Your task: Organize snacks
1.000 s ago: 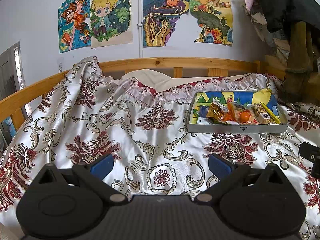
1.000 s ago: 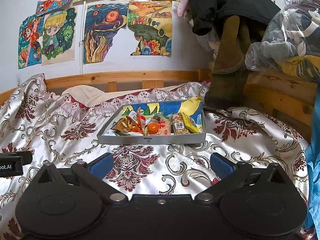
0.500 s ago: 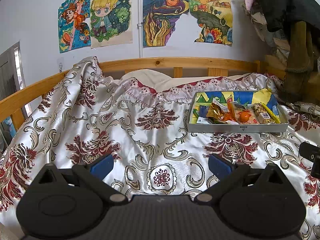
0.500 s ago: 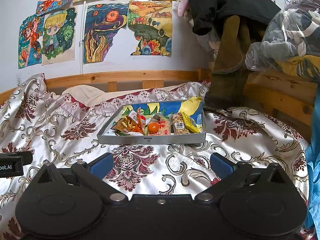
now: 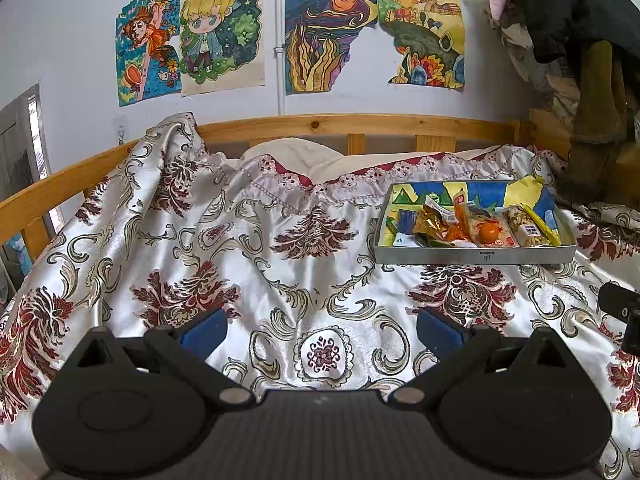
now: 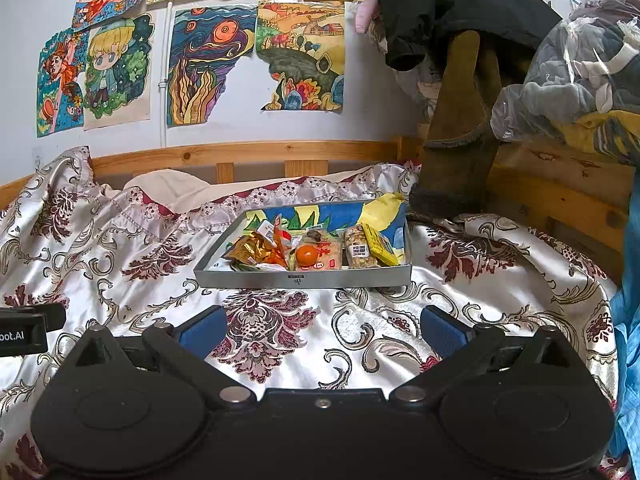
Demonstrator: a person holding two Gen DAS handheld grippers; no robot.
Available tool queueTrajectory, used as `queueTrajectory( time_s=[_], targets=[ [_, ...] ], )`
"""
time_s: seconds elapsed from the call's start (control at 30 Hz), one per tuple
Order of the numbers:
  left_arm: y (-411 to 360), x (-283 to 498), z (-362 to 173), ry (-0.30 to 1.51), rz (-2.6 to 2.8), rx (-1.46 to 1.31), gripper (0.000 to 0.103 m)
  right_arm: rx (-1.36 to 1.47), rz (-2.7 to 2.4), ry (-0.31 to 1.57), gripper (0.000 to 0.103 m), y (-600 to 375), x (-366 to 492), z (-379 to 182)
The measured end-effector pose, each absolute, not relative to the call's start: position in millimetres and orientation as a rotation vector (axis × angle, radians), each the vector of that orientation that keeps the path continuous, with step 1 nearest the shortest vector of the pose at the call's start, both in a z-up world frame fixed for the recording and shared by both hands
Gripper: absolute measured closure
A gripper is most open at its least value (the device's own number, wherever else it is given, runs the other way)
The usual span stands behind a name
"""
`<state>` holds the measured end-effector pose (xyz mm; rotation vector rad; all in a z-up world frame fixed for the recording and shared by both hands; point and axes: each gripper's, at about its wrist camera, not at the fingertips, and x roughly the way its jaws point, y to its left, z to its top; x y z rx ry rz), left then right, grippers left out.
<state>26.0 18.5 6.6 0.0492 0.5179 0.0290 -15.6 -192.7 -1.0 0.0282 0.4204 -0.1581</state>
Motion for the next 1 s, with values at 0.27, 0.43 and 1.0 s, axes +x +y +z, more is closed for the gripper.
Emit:
queueTrajectory(
  time_s=[0.27, 0.43, 1.0],
  targets=[
    [18.6, 25.8, 6.5, 0.518, 0.028, 0.050, 0.000, 0.028, -0.158, 0.420, 0.001, -192.9, -15.5, -1.0],
    [18.2, 25.9, 6.6, 0.518, 0.030, 0.050, 0.000, 0.028, -0.158, 0.421, 0.001, -192.6, -15.5, -0.9],
    [19.7, 24.3, 3.9, 0.513, 0.021, 0.052, 0.000, 0.027, -0.157, 0.422, 0.001, -192.6, -15.3, -0.8]
  ],
)
